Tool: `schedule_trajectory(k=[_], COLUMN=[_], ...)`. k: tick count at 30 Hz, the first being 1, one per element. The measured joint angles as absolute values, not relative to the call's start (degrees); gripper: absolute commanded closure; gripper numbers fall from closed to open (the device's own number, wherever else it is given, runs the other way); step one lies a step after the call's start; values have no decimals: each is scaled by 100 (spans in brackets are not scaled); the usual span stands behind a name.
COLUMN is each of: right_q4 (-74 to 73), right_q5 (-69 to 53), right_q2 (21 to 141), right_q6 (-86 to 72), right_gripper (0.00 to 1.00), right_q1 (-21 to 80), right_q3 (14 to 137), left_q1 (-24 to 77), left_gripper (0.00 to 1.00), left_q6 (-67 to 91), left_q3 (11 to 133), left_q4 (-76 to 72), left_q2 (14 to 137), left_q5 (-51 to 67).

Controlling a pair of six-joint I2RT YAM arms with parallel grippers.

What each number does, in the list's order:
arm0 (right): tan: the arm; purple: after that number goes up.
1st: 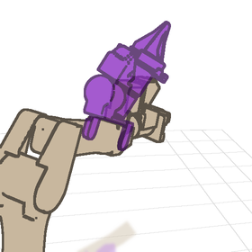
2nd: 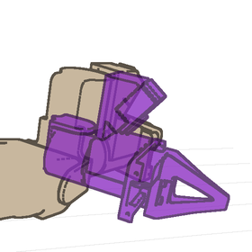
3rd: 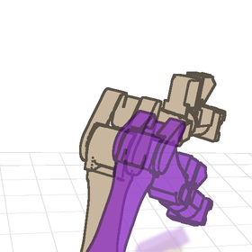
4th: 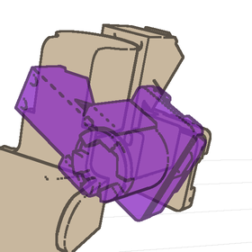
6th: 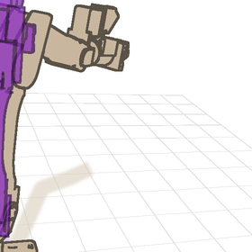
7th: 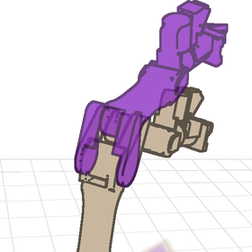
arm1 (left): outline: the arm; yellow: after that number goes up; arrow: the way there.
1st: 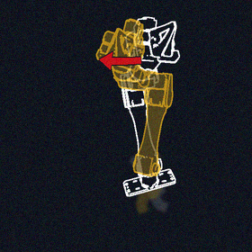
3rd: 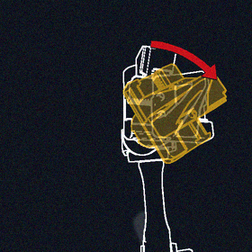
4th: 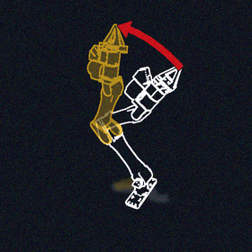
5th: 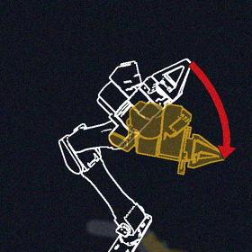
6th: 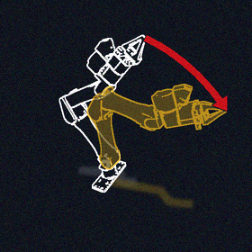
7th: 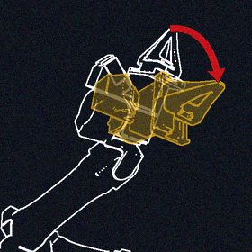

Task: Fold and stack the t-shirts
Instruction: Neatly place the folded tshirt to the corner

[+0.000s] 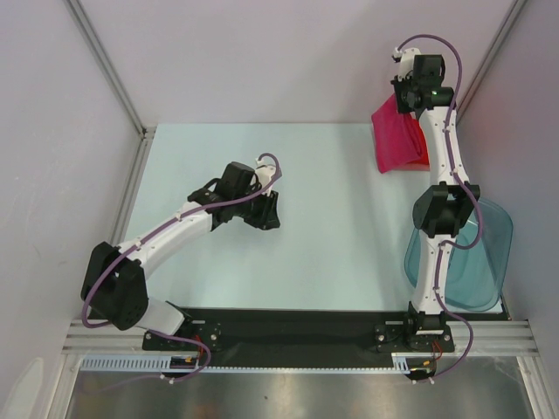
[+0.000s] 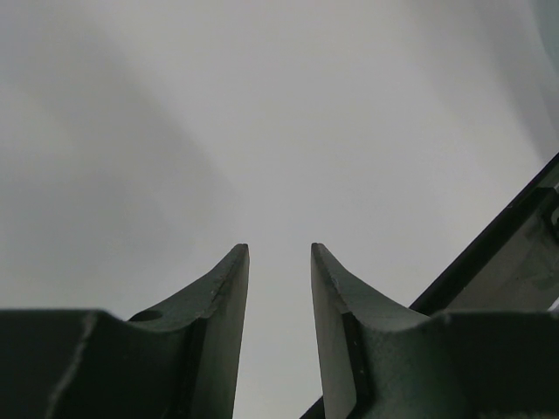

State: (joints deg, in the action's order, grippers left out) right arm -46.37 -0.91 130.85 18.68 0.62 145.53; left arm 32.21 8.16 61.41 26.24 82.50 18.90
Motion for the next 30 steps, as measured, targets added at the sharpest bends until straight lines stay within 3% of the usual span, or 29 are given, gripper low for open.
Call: schedule_trajectory(k=[30], right_q4=[-4637], right_q5=[-64], right_q2=[12781], right_q6=[2176], right_gripper=[100], right_q1=[-152], right_q3=[14652], left_q1=[3190], left_gripper=[60], left_q6=[958], left_q3=[6141], left_q4=[2617], left_q2=[8294], left_q5=[2126])
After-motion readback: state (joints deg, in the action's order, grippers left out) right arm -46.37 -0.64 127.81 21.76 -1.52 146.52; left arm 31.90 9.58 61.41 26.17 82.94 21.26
